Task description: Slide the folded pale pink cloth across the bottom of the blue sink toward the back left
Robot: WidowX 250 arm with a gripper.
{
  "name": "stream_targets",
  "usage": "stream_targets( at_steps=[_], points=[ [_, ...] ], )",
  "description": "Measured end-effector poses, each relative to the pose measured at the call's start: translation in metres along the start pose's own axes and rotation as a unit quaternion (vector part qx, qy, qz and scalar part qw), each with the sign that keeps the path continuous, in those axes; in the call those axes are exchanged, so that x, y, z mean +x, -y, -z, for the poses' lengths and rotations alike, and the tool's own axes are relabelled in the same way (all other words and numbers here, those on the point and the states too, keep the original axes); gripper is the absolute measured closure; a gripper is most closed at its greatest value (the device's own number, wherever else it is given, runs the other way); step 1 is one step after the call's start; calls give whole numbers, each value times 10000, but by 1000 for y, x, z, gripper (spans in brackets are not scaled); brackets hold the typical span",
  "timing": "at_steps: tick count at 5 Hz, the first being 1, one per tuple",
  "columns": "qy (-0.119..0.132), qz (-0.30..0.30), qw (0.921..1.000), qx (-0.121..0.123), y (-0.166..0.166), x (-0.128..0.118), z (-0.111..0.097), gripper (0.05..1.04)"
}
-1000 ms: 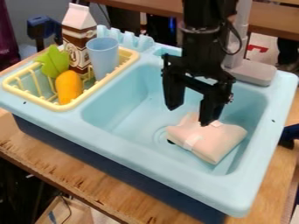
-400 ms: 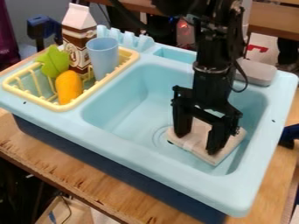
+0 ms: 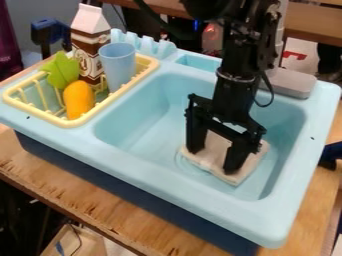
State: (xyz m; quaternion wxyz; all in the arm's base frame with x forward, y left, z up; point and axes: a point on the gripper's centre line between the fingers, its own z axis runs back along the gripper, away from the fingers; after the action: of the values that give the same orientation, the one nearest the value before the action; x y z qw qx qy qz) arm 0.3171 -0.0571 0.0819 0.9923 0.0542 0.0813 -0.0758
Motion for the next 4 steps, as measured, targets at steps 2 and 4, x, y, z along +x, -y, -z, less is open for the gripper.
stream_targets(
  at_steps=[2, 4],
  points=[
    [-683, -748, 9836, 1493, -61, 1, 0, 83],
    [-559, -814, 9832, 1533, -67, 3, -5, 83]
  ],
)
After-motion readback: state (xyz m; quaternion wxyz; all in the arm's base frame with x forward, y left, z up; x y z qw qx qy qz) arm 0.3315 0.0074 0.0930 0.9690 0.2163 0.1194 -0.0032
